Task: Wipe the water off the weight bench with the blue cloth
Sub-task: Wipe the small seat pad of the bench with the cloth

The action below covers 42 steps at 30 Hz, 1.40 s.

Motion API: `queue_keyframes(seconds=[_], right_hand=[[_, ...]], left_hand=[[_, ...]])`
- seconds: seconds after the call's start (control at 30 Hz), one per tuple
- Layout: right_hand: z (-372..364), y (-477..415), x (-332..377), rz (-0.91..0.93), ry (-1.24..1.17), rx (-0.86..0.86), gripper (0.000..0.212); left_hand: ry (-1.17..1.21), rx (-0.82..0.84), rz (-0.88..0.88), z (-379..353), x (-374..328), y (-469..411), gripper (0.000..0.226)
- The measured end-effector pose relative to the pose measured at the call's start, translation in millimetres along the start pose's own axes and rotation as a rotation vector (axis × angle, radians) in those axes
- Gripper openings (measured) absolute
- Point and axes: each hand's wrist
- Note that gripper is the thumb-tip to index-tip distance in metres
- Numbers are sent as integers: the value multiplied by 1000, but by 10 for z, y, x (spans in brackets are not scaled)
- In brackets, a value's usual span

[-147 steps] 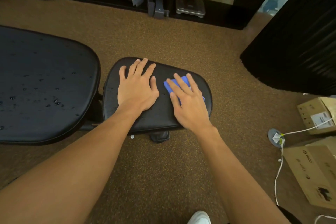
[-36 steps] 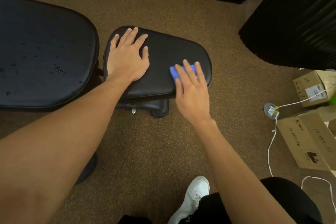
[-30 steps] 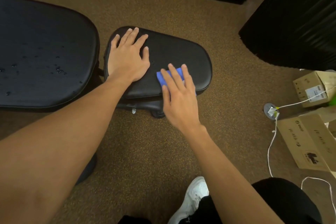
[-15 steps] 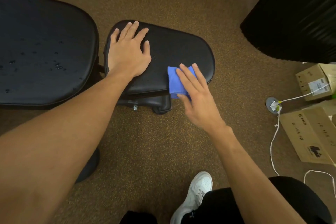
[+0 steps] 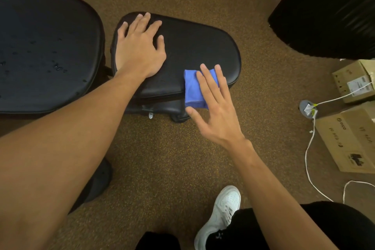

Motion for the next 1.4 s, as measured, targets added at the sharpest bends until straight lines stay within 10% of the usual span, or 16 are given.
queue_keyframes(seconds=[1.2, 1.4], right_hand=[[-401, 80, -25, -28, -75, -319, 49], [-415, 92, -136, -466, -328, -481, 61]], left_hand=[[5, 10, 6, 25, -33, 36, 57], [3, 10, 3, 28, -25, 45, 57]])
Point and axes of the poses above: each hand's wrist, its own y-axis away from the middle knuckle, its own z-axis out of the back of the hand, x = y × z, and after that the axes turned 5 degrees about -x, right-handed
